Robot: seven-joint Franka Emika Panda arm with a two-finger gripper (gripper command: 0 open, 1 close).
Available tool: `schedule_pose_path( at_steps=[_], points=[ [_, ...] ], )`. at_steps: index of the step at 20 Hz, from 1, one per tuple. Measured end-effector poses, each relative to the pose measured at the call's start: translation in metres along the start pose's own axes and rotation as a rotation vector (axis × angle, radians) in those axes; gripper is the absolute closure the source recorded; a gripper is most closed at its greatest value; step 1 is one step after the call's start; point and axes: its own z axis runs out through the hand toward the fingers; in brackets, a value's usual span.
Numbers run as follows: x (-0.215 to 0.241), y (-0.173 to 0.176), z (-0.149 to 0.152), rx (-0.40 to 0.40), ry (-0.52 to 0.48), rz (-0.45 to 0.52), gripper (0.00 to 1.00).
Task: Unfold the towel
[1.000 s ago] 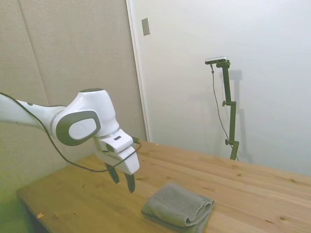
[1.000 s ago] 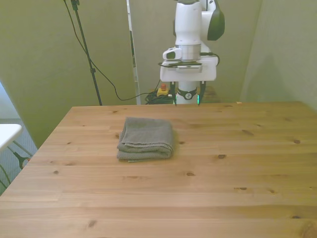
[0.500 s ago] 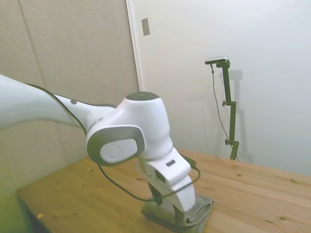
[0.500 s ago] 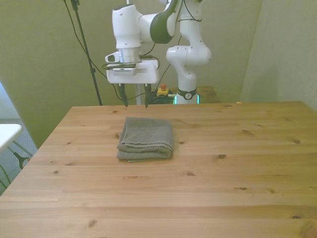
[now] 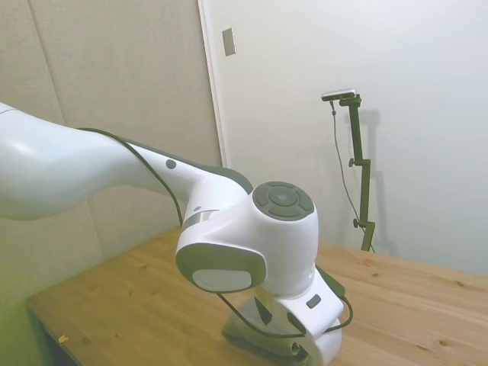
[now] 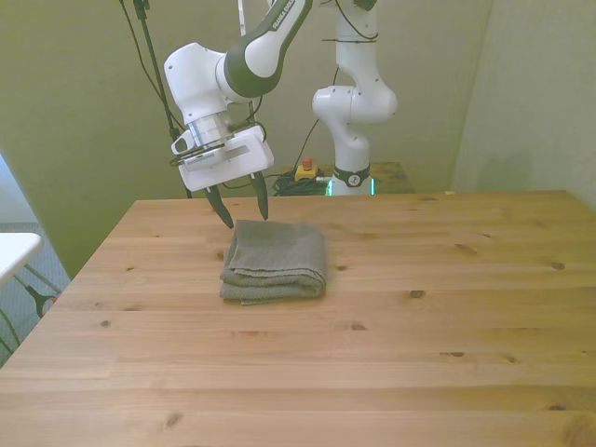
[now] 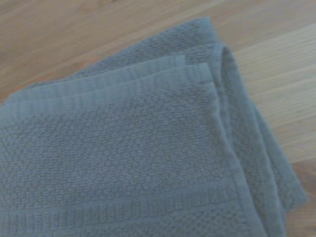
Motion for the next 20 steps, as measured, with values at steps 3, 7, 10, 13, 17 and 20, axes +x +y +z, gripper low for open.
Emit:
schedule_pose_path(
  at_steps=[3,7,10,13,17,20],
  points=[
    [-0.001,0.000,0.009,0.019,-0.038,-0.009,1.00],
    [0.001,0.002,0.020,0.023,-0.064,-0.002,1.00],
    [0.007,0.002,0.023,0.025,-0.068,-0.002,1.00],
    [0.009,0.001,0.024,0.041,-0.068,-0.021,1.00],
    [0.011,-0.001,0.023,0.046,-0.067,-0.032,1.00],
    [0.011,-0.001,0.024,0.046,-0.068,-0.036,1.00]
  ],
)
